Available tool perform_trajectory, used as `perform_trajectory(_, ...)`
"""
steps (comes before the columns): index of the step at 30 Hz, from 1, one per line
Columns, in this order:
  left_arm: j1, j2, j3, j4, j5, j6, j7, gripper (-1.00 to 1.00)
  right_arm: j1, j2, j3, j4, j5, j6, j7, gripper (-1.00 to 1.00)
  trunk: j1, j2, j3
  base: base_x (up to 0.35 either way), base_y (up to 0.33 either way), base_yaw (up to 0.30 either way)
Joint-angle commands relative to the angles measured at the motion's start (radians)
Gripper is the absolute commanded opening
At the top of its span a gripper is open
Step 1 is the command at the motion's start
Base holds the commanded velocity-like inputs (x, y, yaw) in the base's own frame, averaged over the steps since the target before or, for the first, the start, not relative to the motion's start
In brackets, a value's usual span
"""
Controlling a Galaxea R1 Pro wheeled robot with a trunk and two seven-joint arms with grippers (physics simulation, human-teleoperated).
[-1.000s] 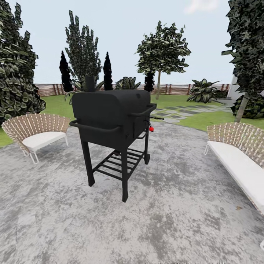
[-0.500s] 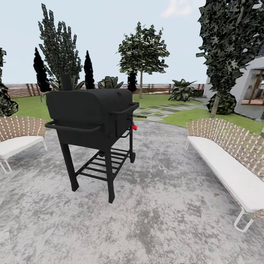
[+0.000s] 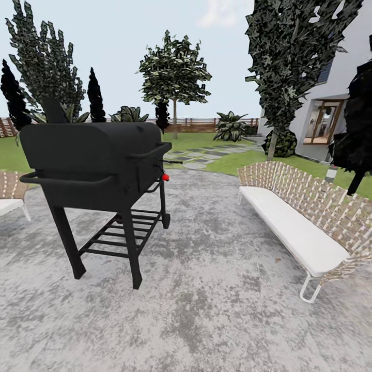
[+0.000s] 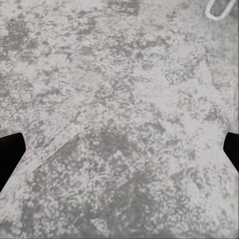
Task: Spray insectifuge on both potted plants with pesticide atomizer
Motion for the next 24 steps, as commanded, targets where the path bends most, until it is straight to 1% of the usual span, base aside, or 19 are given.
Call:
perform_trajectory(1, -0.001, 0.000, 0.003, 0.001, -0.001, -0.003, 0.001, 1.00, 0.000, -0.004, -0.001, 0.000, 0.001, -0.002, 0.001, 1.00, 0.004, -0.008, -0.004, 0.000, 0.000, -0.300)
perform_trajectory(5, 0.000, -0.001, 0.003, 0.000, -0.001, -0.003, 0.001, 1.00, 0.000, -0.011, 0.001, 0.000, 0.001, -0.002, 0.002, 1.00, 0.019, -0.036, -0.017, 0.000, 0.000, -0.300)
perform_trajectory(9, 0.001, -0.001, 0.004, 0.002, 0.000, -0.003, 0.002, 1.00, 0.000, -0.003, 0.003, 0.003, 0.001, -0.002, 0.002, 1.00, 0.035, -0.064, -0.029, 0.000, 0.000, -0.285)
perform_trajectory(12, 0.001, 0.000, 0.004, 0.002, 0.000, -0.003, 0.002, 1.00, 0.000, 0.008, 0.006, 0.009, 0.001, -0.002, 0.001, 1.00, 0.046, -0.085, -0.039, 0.000, 0.000, -0.094)
perform_trajectory(18, 0.000, 0.000, 0.004, 0.003, 0.001, -0.003, 0.003, 1.00, 0.000, 0.011, 0.015, 0.012, 0.002, -0.002, 0.001, 1.00, 0.069, -0.127, -0.057, 0.000, 0.000, -0.015)
perform_trajectory(20, 0.000, -0.001, 0.004, 0.004, 0.000, -0.003, 0.003, 1.00, 0.000, 0.011, 0.042, 0.012, 0.002, -0.002, 0.000, 1.00, 0.077, -0.141, -0.064, 0.000, 0.000, -0.001)
perform_trajectory(21, 0.000, 0.000, 0.004, 0.006, 0.000, -0.003, 0.003, 1.00, 0.000, 0.011, 0.075, 0.012, 0.002, -0.002, -0.001, 1.00, 0.081, -0.148, -0.067, 0.000, 0.000, 0.000)
perform_trajectory(22, 0.000, -0.001, 0.004, 0.007, 0.000, -0.003, 0.003, 1.00, 0.000, 0.011, 0.096, 0.013, 0.002, -0.002, -0.003, 1.00, 0.084, -0.155, -0.070, 0.000, 0.000, 0.000)
perform_trajectory(23, 0.000, -0.001, 0.004, 0.008, 0.000, -0.003, 0.003, 1.00, 0.000, 0.011, 0.104, 0.013, 0.002, -0.002, -0.003, 1.00, 0.088, -0.162, -0.073, 0.000, 0.000, 0.000)
perform_trajectory(24, 0.001, -0.001, 0.004, 0.009, 0.000, -0.003, 0.003, 1.00, 0.000, 0.011, 0.123, 0.014, 0.001, -0.002, -0.005, 1.00, 0.092, -0.169, -0.076, 0.000, 0.000, 0.000)
